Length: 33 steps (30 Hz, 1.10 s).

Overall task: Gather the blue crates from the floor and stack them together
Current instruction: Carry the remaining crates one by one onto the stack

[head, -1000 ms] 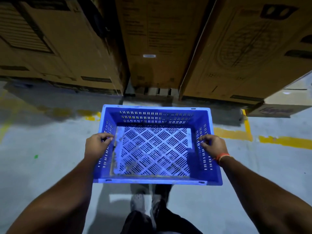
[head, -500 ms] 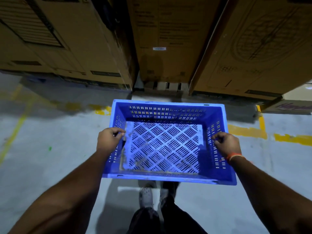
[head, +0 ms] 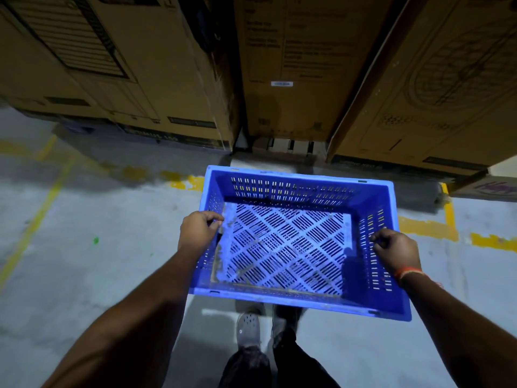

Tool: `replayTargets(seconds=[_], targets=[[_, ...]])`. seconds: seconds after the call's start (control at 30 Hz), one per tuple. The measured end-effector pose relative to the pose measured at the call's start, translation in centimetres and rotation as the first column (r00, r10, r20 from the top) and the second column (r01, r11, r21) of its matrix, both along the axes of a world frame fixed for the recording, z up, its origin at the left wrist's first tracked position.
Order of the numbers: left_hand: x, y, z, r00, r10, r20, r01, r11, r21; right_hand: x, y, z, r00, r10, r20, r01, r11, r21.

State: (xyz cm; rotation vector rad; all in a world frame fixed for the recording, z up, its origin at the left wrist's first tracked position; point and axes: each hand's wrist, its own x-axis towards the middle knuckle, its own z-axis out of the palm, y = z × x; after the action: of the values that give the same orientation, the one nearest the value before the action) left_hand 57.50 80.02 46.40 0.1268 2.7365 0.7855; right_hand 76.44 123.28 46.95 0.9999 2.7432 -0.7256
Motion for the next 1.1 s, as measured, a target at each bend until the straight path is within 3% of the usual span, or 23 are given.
replayTargets(seconds=[0.3,0.77,1.1], targets=[[-0.3,0.0,-0.5,1.0,-0.002,-0.024,0.001,1.0,-0.007,-0.4,0.1,0.0,1.0,0.001,-0.008,-0.001,1.0,-0.006],[2.1,-1.4,1.9,0.989,-0.105,0.099,0.109,0.994,-0.027,1.0,-0.3,1.2,0.998,0.056,0.036,-0.053,0.995,-0.085],[3.7,-1.7,0.9,0.997,-0.067,-0.033,0.065,0.996,-0.06,1.6,-0.9,0.3,0.997,0.057,-0.06,-0.057,0.998,0.01]])
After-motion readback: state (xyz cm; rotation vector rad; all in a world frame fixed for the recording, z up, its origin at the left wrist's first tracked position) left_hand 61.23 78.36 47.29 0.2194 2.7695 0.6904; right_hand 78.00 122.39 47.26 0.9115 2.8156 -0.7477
